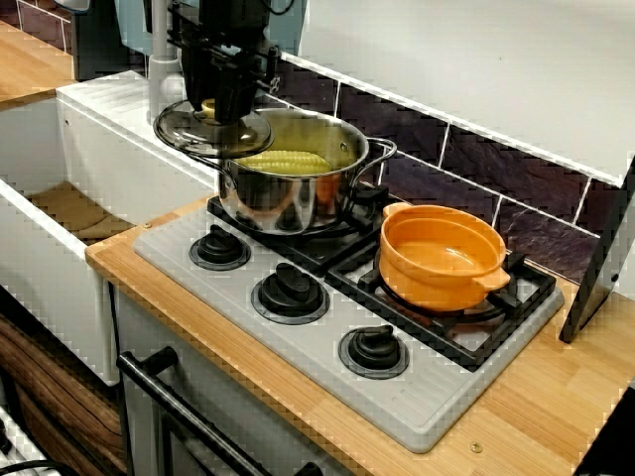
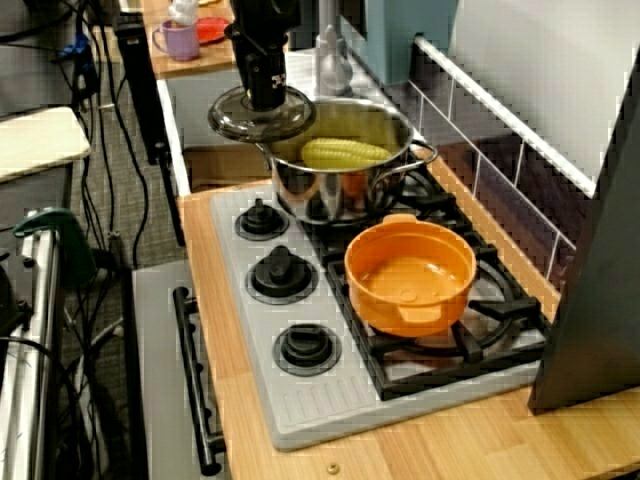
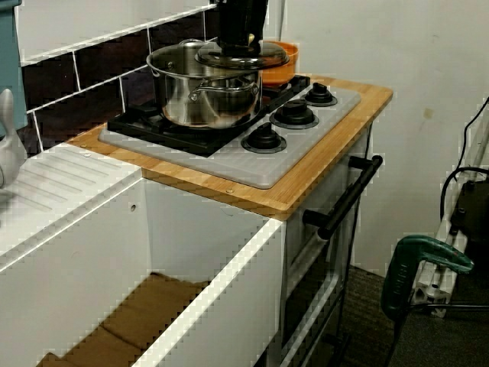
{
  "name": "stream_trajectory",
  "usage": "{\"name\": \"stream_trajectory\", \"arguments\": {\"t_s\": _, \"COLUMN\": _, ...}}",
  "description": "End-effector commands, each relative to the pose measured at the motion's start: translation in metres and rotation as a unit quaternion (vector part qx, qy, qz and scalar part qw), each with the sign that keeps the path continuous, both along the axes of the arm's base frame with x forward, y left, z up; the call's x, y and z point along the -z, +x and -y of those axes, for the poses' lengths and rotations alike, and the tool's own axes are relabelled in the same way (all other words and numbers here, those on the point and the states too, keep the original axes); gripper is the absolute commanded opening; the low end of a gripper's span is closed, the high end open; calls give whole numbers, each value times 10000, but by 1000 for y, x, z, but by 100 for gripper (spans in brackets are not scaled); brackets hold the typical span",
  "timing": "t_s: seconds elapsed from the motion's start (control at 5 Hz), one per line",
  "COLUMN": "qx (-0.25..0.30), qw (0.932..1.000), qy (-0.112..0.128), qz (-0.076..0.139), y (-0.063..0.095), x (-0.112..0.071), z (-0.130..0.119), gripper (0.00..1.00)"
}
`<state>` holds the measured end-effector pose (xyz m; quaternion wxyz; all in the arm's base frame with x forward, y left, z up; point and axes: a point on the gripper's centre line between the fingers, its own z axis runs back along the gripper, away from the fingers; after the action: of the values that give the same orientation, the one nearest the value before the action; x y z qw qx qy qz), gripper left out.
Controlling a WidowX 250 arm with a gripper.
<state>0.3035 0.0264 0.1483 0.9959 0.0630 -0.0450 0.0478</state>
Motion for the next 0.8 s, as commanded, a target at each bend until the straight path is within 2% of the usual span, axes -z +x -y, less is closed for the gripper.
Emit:
{"name": "stream_trajectory", "arguments": {"t_s": 0.0, "qx": -26, "qw": 9997, "qy": 116, "qz": 219, "y": 7, "x": -7, "z": -7, "gripper": 0}}
{"name": "stream_trajectory", "arguments": {"t_s": 0.6, "qx": -22, "qw": 9996, "qy": 169, "qz": 212, "y": 10, "x": -2, "z": -6, "gripper": 0}}
